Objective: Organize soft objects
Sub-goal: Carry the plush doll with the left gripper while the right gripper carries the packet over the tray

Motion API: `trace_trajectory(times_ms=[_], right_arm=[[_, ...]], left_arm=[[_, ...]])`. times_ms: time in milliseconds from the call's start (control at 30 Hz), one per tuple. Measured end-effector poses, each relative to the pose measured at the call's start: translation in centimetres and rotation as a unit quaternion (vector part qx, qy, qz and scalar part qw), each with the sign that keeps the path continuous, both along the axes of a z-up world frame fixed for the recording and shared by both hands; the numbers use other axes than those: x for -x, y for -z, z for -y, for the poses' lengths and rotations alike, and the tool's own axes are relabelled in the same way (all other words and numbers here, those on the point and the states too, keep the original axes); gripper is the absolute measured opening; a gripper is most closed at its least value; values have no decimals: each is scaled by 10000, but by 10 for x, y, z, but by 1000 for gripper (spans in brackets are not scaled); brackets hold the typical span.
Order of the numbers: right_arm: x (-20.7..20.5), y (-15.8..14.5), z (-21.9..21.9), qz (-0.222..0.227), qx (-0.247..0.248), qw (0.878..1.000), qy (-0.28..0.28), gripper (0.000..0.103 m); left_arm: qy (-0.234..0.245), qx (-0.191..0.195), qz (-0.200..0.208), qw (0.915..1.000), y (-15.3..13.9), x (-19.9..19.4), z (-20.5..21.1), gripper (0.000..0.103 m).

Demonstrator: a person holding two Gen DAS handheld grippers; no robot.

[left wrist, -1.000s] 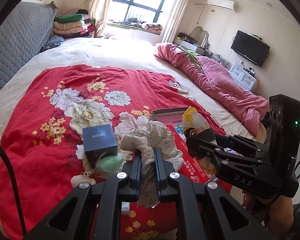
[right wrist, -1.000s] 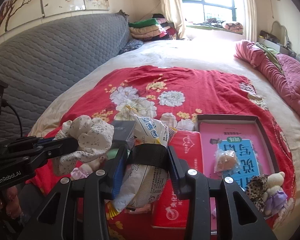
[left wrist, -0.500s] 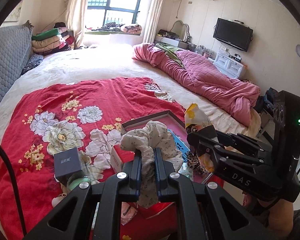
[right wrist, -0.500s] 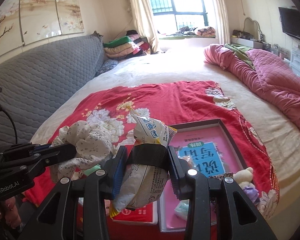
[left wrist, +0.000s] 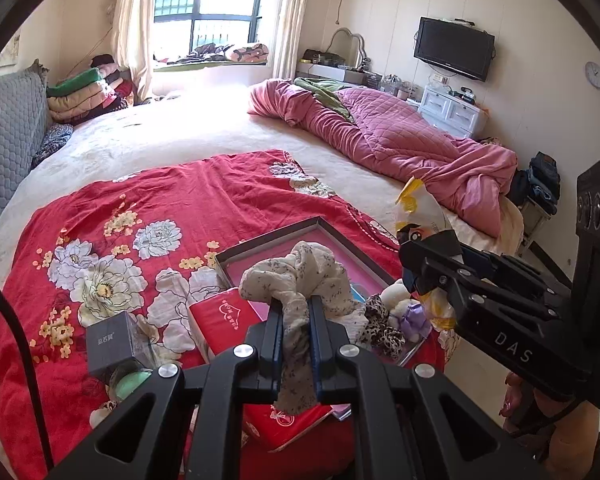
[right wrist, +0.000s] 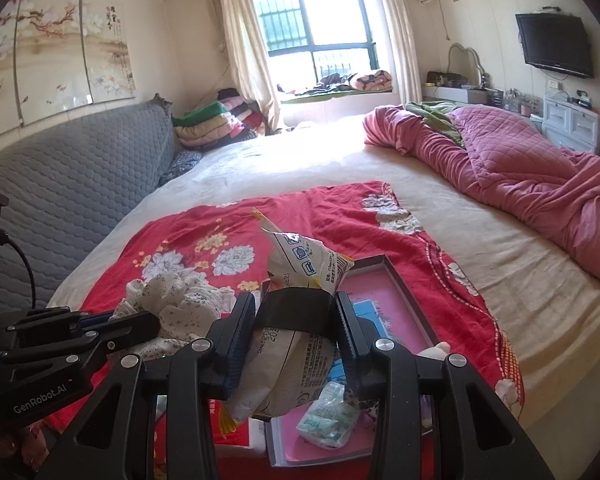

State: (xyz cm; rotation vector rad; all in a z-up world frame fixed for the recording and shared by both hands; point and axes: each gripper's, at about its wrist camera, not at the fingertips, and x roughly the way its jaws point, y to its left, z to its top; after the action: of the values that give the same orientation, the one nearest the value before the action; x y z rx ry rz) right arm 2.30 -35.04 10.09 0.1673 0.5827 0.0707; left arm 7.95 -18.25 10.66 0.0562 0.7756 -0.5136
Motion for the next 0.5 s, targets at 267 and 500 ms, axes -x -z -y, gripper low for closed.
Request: trace_trajectory(times_ms=[267,500], right_arm=[[4,9,23,-16,-137,9997,187,41],[8,15,39,-29,-168,9992,356,41]], left_arm=[[98,-185,-83,9997,9,-5,24,11],[205,-276,-238,9991,22,-14,44,11]])
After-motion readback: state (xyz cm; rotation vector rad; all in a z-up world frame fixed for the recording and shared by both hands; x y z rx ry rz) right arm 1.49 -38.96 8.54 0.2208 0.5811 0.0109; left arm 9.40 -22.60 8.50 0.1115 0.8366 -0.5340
